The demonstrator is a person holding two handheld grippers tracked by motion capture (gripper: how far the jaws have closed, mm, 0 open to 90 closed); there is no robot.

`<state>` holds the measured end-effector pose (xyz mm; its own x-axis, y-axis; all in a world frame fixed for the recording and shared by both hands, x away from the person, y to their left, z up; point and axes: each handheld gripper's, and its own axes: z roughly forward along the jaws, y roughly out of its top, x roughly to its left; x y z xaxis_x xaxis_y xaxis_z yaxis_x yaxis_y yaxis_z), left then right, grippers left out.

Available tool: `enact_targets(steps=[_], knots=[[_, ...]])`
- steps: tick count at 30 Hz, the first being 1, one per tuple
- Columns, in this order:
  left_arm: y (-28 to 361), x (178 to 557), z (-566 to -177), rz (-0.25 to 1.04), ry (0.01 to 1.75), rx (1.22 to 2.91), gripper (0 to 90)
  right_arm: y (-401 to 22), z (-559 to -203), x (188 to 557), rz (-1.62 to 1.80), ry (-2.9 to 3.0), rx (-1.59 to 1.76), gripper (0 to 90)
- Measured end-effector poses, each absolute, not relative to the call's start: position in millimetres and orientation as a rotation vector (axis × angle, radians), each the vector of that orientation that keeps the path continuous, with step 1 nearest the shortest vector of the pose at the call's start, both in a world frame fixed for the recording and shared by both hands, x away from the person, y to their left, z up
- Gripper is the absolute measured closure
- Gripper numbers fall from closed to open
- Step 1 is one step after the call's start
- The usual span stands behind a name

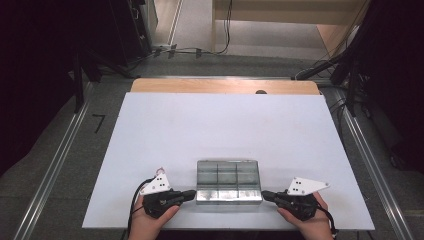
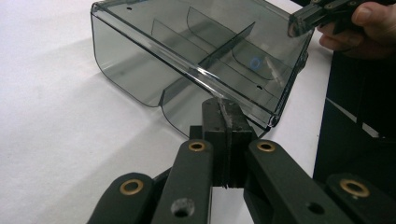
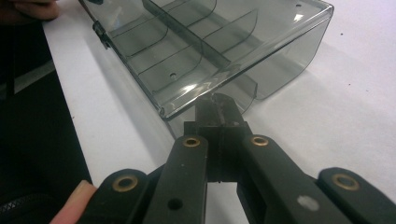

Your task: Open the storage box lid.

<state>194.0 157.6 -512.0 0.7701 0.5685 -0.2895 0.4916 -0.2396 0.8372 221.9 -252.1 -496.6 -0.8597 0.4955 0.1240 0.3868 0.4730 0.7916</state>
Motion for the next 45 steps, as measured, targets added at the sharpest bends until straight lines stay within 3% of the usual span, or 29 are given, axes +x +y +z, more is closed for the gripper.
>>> enact_targets(steps=[19,27,40,43,45], knots=[[150.7,176.8,-512.6,0.074,0.746,1.91,89.0,-246.3,-492.4,197.7,1.386,2.599,0.666,88.6],[151.6,178.9,-513.7,0.056,0.749,1.903,88.9,-272.1,-491.0,207.1,1.407,2.554,0.738,88.6],[153.6,179.7,-514.6,0.048,0.764,1.884,89.2,-262.6,-500.6,211.6,1.377,2.577,0.721,88.8],[155.1,181.2,-514.2,-0.033,0.722,1.814,89.5,-261.9,-500.9,211.3,1.402,2.58,0.726,88.8],[144.2,180.1,-515.1,-0.01,0.712,1.894,89.5,-258.4,-501.4,210.2,1.414,2.6,0.703,88.8]])
